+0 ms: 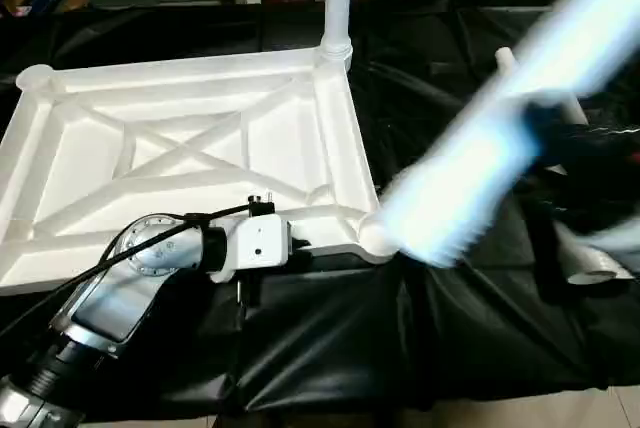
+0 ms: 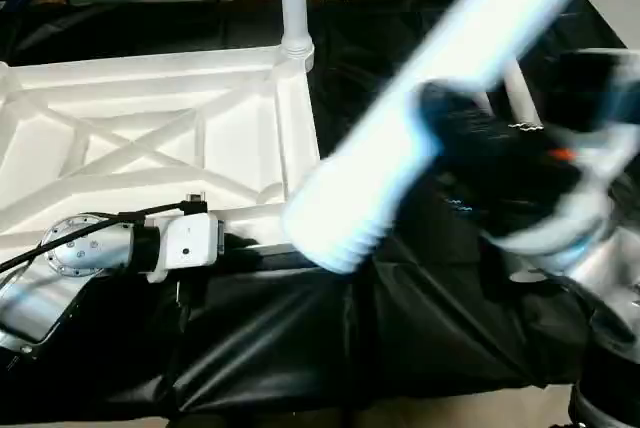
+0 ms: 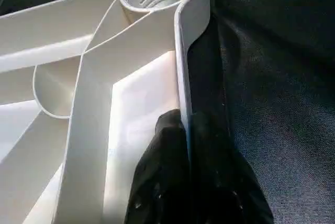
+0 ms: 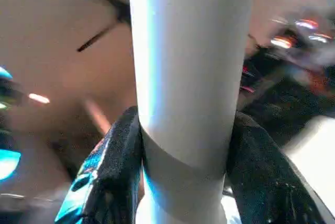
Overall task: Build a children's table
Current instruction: Pick table leg, then insert table leg to table base
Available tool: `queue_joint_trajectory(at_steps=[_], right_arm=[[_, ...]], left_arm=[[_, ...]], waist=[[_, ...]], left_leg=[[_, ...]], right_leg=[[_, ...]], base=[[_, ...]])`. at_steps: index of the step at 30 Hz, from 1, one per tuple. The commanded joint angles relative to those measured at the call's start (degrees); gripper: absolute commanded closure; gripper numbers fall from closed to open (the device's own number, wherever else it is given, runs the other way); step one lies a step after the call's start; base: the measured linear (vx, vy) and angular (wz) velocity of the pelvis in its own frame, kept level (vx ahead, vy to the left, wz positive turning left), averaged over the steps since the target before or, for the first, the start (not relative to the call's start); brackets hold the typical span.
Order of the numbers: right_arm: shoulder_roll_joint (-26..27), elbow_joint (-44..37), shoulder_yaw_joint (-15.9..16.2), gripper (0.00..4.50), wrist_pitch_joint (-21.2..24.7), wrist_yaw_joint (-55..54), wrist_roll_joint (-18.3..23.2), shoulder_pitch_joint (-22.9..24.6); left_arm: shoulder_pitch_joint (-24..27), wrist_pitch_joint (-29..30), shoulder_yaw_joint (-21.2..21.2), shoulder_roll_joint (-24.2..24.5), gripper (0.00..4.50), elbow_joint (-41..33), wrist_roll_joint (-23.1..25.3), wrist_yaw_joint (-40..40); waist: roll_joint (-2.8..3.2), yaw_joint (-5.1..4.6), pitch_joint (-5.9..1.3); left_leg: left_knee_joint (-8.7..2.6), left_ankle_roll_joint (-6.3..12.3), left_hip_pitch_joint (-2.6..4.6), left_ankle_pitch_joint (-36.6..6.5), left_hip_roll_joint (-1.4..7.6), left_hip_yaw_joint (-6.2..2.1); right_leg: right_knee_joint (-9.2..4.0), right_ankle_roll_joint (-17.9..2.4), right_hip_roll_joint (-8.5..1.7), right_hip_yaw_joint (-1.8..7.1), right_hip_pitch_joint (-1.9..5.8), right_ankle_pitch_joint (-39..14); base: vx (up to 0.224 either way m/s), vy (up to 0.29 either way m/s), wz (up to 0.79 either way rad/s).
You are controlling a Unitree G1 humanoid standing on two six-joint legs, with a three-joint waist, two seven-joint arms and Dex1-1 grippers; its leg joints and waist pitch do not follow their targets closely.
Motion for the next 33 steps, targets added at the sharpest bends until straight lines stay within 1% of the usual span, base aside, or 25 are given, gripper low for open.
queue_joint_trajectory(at_steps=[1,2,3,4,5,7,8,9,10,11,12,13,15,17,19,21,23,24,25,29,31,33], right_arm=[[-2.0,-2.0,6.4,2.63,-4.0,-0.8,-14.8,-0.3],[-3.0,-1.6,9.3,2.63,-6.0,-1.5,-20.6,-0.5],[-3.9,-0.6,13.1,2.63,-8.4,-1.9,-26.6,-0.8],[-3.7,-0.4,13.7,2.63,-8.9,-1.9,-27.5,-0.9],[-3.1,-0.1,14.1,2.63,-9.3,-1.8,-27.9,-1.2],[-2.6,0.2,14.3,2.63,-9.4,-1.6,-27.9,-1.3],[-2.7,0.3,14.7,2.63,-9.4,-1.4,-28.4,-1.3],[-3.0,0.4,15.2,2.63,-9.5,-1.0,-29.0,-1.2],[-4.7,1.2,17.9,2.63,-11.7,0.0,-34.1,-0.7],[-4.8,1.7,18.6,2.63,-12.7,0.9,-36.4,-0.5],[-4.8,1.7,18.7,2.63,-12.9,1.0,-36.7,-0.5],[-4.7,2.8,19.9,2.63,-15.8,2.5,-41.1,-0.1],[-4.8,3.6,20.8,2.63,-18.2,3.5,-44.1,0.3],[-4.9,3.9,21.6,2.63,-19.8,4.6,-46.4,0.9],[-5.2,4.0,22.5,2.63,-21.1,5.4,-48.3,2.1],[-4.8,4.4,23.0,2.63,-23.0,6.1,-50.0,3.3],[-4.0,4.7,22.7,2.63,-23.8,6.5,-50.5,3.8],[-3.8,4.8,22.7,2.63,-24.0,6.6,-50.6,3.9],[-2.9,5.5,22.8,2.63,-24.9,7.3,-51.3,4.5],[-1.6,6.7,23.3,2.63,-26.8,8.4,-52.9,5.2],[-0.6,7.7,23.5,2.63,-28.5,9.0,-54.0,5.5],[-0.1,8.2,23.8,2.63,-29.2,9.2,-54.5,5.6]], left_arm=[[2.3,1.4,-2.4,0.5,4.48,3.3,3.1,0.5],[2.4,1.6,-2.5,0.4,4.48,3.2,3.0,0.6],[2.6,1.8,-2.7,0.0,4.48,2.9,3.0,0.7],[2.7,1.8,-2.8,0.0,4.48,2.8,3.0,0.8],[2.8,2.0,-2.8,-0.2,4.48,2.6,3.0,0.8],[2.9,2.1,-2.9,-0.3,4.48,2.4,2.9,0.8],[2.9,2.1,-2.9,-0.3,4.48,2.3,2.8,0.8],[3.0,2.1,-2.9,-0.3,4.48,2.2,2.8,0.8],[3.1,2.1,-2.8,-0.4,4.48,2.2,2.8,0.9],[3.1,2.1,-2.8,-0.4,4.48,2.3,2.8,0.9],[3.1,2.1,-2.8,-0.4,4.48,2.3,2.8,0.9],[3.2,2.1,-2.9,-0.5,4.48,2.3,2.8,1.0],[3.3,2.2,-2.9,-0.6,4.48,2.3,2.8,1.2],[3.5,2.4,-3.0,-0.7,4.48,1.9,2.8,1.4],[3.7,2.7,-3.0,-0.8,4.48,1.5,2.7,1.4],[3.9,2.8,-3.0,-0.9,4.48,1.2,2.7,1.4],[4.0,2.8,-2.9,-0.9,4.48,1.2,2.8,1.4],[4.0,2.8,-2.9,-0.9,4.48,1.2,2.8,1.3],[3.9,2.7,-3.0,-1.0,4.48,1.4,2.8,1.2],[3.6,2.7,-3.2,-1.2,4.48,1.6,2.9,1.2],[3.5,2.8,-3.1,-1.2,4.48,1.6,3.0,1.1],[3.5,2.8,-3.1,-1.3,4.48,1.6,3.1,1.0]], waist=[[-1.02,0.17,-3.04],[-1.03,0.06,-2.96],[-0.98,0.04,-3.18],[-1.03,-0.01,-3.12],[-0.98,-0.02,-3.24],[-0.89,0.02,-3.46],[-1.04,0.08,-3.54],[-0.96,0.11,-3.55],[-1.12,0.11,-3.58],[-1.04,0.15,-3.49],[-1.11,0.07,-3.35],[-1.15,0.02,-3.34],[-1.19,-0.05,-3.26],[-1.31,-0.18,-3.24],[-1.12,-0.17,-3.24],[-1.10,-0.19,-3.29],[-1.21,-0.27,-3.34],[-1.04,-0.29,-3.28],[-1.03,-0.29,-3.18],[-1.03,-0.36,-3.18],[-0.92,-0.31,-3.14],[-0.96,-0.34,-3.14]], left_leg=[[-3.16,0.97,0.51,-8.5,1.02,-0.32],[-3.19,0.63,0.57,-8.8,0.87,-0.22],[-3.11,0.06,0.71,-9.2,1.00,-0.22],[-3.14,-0.02,0.66,-9.4,0.93,-0.20],[-3.04,0.42,0.72,-9.4,0.93,-0.20],[-2.83,2.31,0.77,-7.7,1.00,-0.21],[-2.76,2.72,0.78,-7.1,1.02,-0.19],[-2.69,3.40,0.76,-6.0,1.02,-0.19],[-2.56,4.00,0.81,-5.5,1.05,-0.08],[-2.60,3.95,0.76,-5.5,1.11,-0.14],[-2.58,4.03,0.78,-6.3,1.06,0.01],[-2.59,4.05,0.73,-7.3,1.08,-0.01],[-2.63,3.77,0.70,-8.8,1.18,-0.05],[-2.67,3.86,0.76,-9.0,1.20,-0.12],[-2.63,4.29,0.89,-8.7,1.33,-0.17],[-2.53,4.68,0.88,-8.2,1.32,-0.13],[-2.49,5.26,0.70,-7.6,1.25,-0.18],[-2.48,5.47,0.84,-7.7,1.27,-0.13],[-2.51,5.57,0.86,-8.1,1.31,-0.15],[-2.49,5.68,0.84,-8.6,1.35,-0.18],[-2.53,5.62,0.96,-8.3,1.41,-0.20],[-2.51,5.60,0.98,-8.6,1.37,-0.16]], right_leg=[[-3.69,-9.0,-1.22,0.97,2.61,-16.1],[-3.83,-8.9,-1.15,1.03,2.61,-16.6],[-3.75,-8.7,-1.29,1.10,2.53,-17.0],[-3.79,-8.7,-1.32,1.15,2.63,-16.9],[-3.66,-9.1,-1.36,1.27,2.71,-15.9],[-3.19,-10.4,-1.27,1.33,2.96,-11.2],[-3.04,-10.8,-1.18,1.30,3.02,-9.8],[-2.76,-11.5,-1.08,1.28,3.14,-7.4],[-2.65,-12.0,-1.04,1.28,3.14,-5.9],[-2.59,-12.2,-1.01,1.19,3.15,-5.9],[-2.76,-12.3,-1.11,1.29,3.14,-6.9],[-2.90,-12.4,-1.23,1.31,3.17,-8.5],[-3.06,-12.0,-1.42,1.35,3.10,-11.0],[-3.12,-11.9,-1.37,1.39,3.13,-11.7],[-3.01,-12.0,-1.34,1.41,3.09,-10.8],[-2.93,-12.3,-1.28,1.41,3.14,-9.3],[-2.74,-12.7,-1.28,1.38,3.32,-8.1],[-2.80,-12.8,-1.25,1.38,3.18,-8.1],[-2.83,-13.1,-1.26,1.37,3.17,-8.4],[-2.84,-13.4,-1.31,1.35,3.13,-8.8],[-2.78,-13.5,-1.28,1.37,3.09,-8.4],[-2.81,-13.6,-1.29,1.37,3.12,-8.6]], base=[[0.000,0.000,0.00],[0.000,0.000,0.00],[0.000,0.000,0.00],[0.000,0.000,0.00],[0.000,0.000,0.00],[0.000,0.000,0.00],[0.000,0.000,0.00],[0.000,0.000,0.00],[0.000,0.000,0.00],[0.000,0.000,0.00],[0.000,0.000,0.00],[0.000,0.000,0.00],[0.000,0.000,0.00],[0.000,0.000,0.00],[0.000,0.000,0.00],[0.000,0.000,0.00],[0.000,0.000,0.00],[0.000,0.000,0.00],[0.000,0.000,0.00],[0.000,0.000,0.00],[0.000,0.000,0.00],[0.000,0.000,0.00]])
